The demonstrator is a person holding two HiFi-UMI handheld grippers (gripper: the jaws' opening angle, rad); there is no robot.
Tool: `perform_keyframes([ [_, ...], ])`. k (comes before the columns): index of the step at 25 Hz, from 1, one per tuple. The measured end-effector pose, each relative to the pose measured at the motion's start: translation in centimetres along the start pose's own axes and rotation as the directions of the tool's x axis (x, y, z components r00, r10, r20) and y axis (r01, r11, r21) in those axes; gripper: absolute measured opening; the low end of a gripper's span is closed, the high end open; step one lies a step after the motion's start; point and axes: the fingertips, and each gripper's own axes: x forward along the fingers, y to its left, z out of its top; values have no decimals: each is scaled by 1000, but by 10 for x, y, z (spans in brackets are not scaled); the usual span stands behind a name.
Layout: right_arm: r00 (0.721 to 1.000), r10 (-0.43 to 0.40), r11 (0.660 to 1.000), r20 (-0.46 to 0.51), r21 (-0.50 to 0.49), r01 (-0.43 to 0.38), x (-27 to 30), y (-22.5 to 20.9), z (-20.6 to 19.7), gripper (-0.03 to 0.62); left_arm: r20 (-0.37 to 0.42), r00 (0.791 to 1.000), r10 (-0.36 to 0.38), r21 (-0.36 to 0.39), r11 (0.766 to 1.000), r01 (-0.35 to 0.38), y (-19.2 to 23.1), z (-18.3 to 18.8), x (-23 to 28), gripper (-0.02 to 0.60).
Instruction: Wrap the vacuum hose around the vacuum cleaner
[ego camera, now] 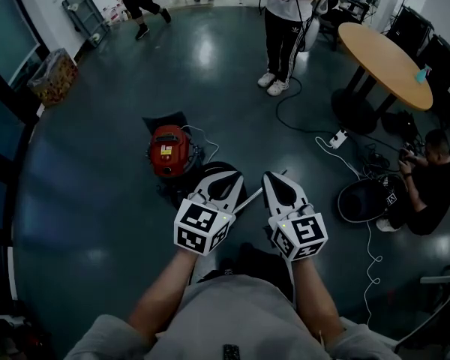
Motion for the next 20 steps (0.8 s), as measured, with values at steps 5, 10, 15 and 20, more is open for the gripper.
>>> perform_keyframes([
  [5, 1000, 4, 1000, -1, 2, -4, 4, 0, -2, 3, 3, 1000, -3, -5, 1000, 3, 2, -1, 2, 6],
  [10, 1000, 9, 1000, 1, 1, -9, 5, -1, 0, 3, 0, 1000, -5, -7, 1000, 5, 2, -1, 3, 6],
  [15, 1000, 12, 1000, 5, 5, -12, 5, 0, -1, 3, -1, 1000, -5, -8, 1000, 5, 1, -4, 2, 6],
  [20, 1000, 17, 1000, 3, -1, -17, 6, 5, -1, 3, -3, 1000, -5, -2, 1000, 5, 3, -3, -3, 6],
])
